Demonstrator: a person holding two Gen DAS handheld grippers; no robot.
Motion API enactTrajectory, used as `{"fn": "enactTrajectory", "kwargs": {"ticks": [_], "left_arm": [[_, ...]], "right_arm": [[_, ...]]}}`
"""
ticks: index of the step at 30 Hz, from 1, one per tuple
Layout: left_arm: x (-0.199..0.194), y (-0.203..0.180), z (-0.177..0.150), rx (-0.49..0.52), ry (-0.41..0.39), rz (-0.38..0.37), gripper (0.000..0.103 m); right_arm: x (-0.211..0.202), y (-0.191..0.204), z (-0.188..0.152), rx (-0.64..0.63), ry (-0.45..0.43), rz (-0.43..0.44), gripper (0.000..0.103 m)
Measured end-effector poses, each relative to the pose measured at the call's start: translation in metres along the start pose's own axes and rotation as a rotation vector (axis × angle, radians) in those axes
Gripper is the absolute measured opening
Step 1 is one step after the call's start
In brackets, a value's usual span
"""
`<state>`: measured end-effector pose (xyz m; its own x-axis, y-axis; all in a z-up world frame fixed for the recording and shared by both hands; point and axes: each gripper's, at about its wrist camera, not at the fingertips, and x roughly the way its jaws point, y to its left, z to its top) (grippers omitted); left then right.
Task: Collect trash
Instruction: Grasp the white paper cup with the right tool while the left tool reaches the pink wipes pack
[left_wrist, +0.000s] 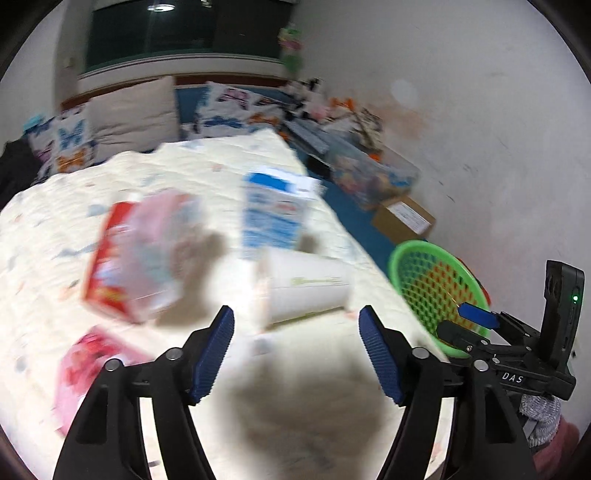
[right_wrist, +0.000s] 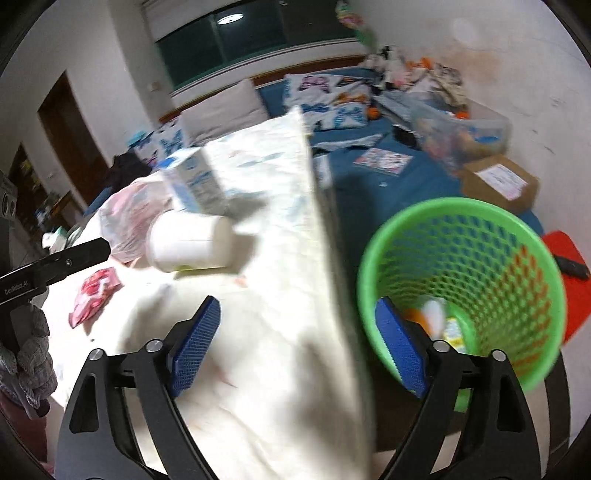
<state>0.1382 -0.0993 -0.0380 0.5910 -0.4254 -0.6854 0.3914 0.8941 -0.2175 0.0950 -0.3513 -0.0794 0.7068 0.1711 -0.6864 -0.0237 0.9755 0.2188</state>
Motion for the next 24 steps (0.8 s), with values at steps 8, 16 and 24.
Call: {"fn": "enactTrajectory", "kwargs": {"ticks": [8, 16, 24], "left_arm": [[-0.036, 0.053, -0.022, -0.092, -0.046, 0.078, 0.079], [-0.044, 0.092, -0.042, -0.171, -0.036, 0.112, 0.080], [-0.041, 0.108, -0.048, -0.199, -0.026, 0.117, 0.080]], "right_arm": [[0.040, 0.062, 0.009, -0.076, 0.034, 0.062, 0.098], [0.080, 0.091, 0.020, -0.084, 0.059, 0.066, 0.098], [0.102, 0.102, 0.028, -0.077, 0.078, 0.062, 0.099]]}}
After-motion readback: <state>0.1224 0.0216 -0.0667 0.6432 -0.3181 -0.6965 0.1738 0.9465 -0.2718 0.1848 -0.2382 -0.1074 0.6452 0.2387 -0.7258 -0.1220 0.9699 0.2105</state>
